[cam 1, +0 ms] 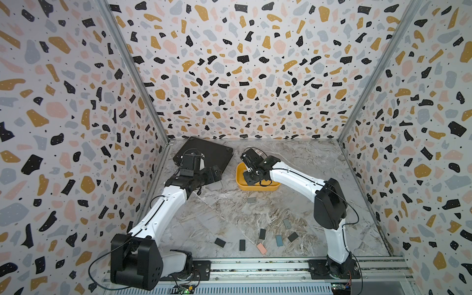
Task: Put the eraser in the storage box
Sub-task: Place the eraser in the storage box.
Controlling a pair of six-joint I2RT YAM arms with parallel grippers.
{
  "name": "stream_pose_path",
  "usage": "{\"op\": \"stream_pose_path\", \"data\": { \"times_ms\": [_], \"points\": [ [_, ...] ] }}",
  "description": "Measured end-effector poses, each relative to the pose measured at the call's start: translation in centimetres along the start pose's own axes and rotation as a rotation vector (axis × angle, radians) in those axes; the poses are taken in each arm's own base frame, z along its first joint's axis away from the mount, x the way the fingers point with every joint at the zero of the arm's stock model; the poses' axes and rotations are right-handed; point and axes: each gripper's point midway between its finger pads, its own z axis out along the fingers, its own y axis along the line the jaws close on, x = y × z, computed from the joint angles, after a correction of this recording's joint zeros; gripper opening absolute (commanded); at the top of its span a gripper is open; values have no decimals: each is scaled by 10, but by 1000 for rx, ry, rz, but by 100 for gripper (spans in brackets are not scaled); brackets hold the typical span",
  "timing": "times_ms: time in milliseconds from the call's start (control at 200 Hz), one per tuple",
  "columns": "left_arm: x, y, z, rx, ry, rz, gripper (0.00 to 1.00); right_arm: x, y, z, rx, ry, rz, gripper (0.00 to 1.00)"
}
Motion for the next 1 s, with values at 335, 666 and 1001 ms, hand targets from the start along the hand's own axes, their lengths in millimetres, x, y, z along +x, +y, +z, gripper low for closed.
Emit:
{"op": "stream_pose_path", "data": {
  "times_ms": [335, 666, 1001],
  "points": [
    [2, 4, 4, -19, 8, 1, 97, -28, -5, 46, 0, 17, -13, 20],
    [-1, 4, 5, -26, 8, 4, 97, -39, -5, 64, -22, 14, -8, 21],
    [1, 6, 9, -32, 20, 2, 97, -31, -8, 85, -28, 50, 0, 28]
  ]
}}
